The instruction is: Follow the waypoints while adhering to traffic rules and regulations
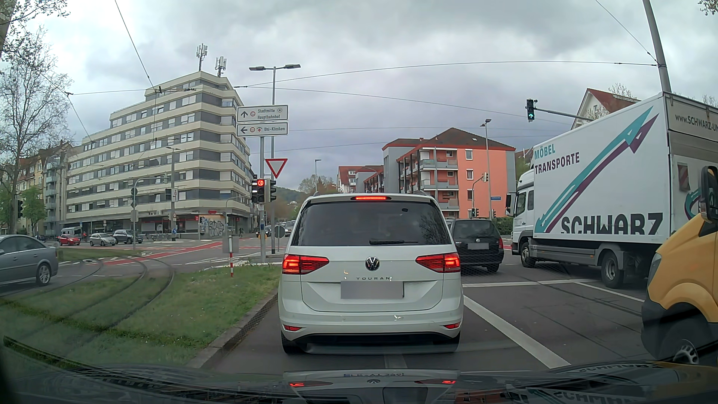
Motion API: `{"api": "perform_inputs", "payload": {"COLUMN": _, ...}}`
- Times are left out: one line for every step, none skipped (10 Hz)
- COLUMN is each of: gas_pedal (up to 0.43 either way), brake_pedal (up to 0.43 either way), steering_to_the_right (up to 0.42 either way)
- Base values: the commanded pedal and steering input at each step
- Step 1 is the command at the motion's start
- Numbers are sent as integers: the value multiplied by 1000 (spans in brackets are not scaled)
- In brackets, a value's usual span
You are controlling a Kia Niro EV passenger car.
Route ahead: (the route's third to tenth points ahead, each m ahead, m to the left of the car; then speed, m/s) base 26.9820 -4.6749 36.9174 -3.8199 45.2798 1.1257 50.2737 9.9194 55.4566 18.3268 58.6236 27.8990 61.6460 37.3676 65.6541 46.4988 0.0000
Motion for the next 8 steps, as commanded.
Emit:
{"api": "perform_inputs", "payload": {"gas_pedal": 0, "brake_pedal": 244, "steering_to_the_right": -26}}
{"api": "perform_inputs", "payload": {"gas_pedal": 0, "brake_pedal": 244, "steering_to_the_right": -25}}
{"api": "perform_inputs", "payload": {"gas_pedal": 0, "brake_pedal": 244, "steering_to_the_right": -26}}
{"api": "perform_inputs", "payload": {"gas_pedal": 0, "brake_pedal": 244, "steering_to_the_right": -25}}
{"api": "perform_inputs", "payload": {"gas_pedal": 0, "brake_pedal": 244, "steering_to_the_right": -25}}
{"api": "perform_inputs", "payload": {"gas_pedal": 0, "brake_pedal": 244, "steering_to_the_right": -26}}
{"api": "perform_inputs", "payload": {"gas_pedal": 0, "brake_pedal": 244, "steering_to_the_right": -26}}
{"api": "perform_inputs", "payload": {"gas_pedal": 0, "brake_pedal": 244, "steering_to_the_right": -25}}
